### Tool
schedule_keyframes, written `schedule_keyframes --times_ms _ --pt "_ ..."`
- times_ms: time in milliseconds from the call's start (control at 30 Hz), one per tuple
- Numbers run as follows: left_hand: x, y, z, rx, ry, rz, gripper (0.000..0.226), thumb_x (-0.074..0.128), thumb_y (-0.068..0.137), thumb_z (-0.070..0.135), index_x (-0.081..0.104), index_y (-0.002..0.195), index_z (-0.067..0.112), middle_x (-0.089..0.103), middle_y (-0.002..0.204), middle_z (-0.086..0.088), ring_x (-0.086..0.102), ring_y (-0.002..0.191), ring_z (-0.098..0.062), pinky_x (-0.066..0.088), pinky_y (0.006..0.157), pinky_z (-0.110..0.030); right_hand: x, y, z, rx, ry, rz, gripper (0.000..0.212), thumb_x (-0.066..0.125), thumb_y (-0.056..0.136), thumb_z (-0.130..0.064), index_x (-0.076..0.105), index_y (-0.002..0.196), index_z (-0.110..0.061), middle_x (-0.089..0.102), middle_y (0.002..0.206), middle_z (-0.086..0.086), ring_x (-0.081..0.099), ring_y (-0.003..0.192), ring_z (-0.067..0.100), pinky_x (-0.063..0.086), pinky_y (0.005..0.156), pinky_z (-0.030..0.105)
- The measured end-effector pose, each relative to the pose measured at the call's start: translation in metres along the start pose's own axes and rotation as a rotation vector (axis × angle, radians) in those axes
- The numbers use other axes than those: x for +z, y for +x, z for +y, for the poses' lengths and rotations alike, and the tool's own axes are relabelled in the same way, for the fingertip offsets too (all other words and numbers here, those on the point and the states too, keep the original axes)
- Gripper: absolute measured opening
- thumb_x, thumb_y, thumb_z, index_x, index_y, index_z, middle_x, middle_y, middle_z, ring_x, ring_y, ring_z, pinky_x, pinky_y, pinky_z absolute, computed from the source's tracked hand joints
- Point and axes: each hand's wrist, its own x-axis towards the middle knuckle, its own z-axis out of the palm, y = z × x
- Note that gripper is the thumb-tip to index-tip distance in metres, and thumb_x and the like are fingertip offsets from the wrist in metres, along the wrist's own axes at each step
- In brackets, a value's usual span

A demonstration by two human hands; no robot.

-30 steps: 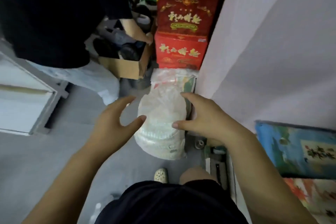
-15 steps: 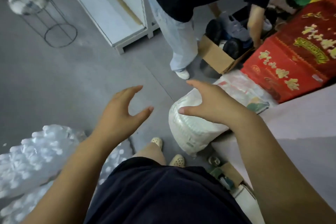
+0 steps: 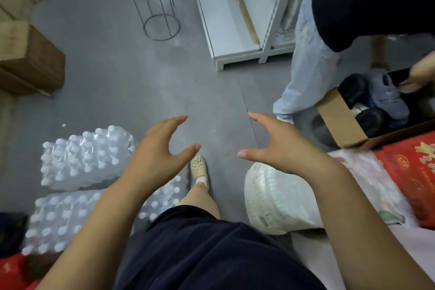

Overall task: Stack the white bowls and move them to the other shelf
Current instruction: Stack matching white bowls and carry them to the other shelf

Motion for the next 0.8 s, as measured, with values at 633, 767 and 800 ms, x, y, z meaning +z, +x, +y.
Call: schedule_keyframes --times_ms 633,767,800 --pt "-0.164 0.293 -0.061 0.032 0.054 0.128 0.071 0.071 0.089 0.051 0.044 0.152 0.03 0.05 0.151 0.011 0.042 0.141 -0.012 0.029 0.107 -0.019 -0.09 0.312 -0.157 -0.151 -0.029 0.068 0.087 0.085 0.079 -0.045 0.041 0.154 -0.036 0.043 0.157 -0.017 0.039 0.143 0.003 0.028 0.105 0.016" --pt "-0.172 0.337 -0.078 -0.04 0.034 0.136 0.074 0.074 0.086 0.051 0.045 0.151 0.032 0.05 0.15 0.013 0.042 0.141 -0.01 0.029 0.105 -0.019 -0.101 0.373 -0.171 -0.171 -0.078 -0.021 0.086 0.085 0.08 -0.041 0.041 0.154 -0.032 0.041 0.159 -0.014 0.035 0.145 0.003 0.023 0.105 0.011" --pt "-0.172 0.35 -0.081 -0.055 0.035 0.131 0.075 0.074 0.085 0.051 0.044 0.151 0.033 0.05 0.15 0.013 0.042 0.141 -0.01 0.029 0.106 -0.019 -0.107 0.391 -0.174 -0.173 -0.087 -0.041 0.087 0.085 0.08 -0.041 0.041 0.154 -0.032 0.039 0.159 -0.014 0.034 0.146 0.003 0.022 0.107 0.012"
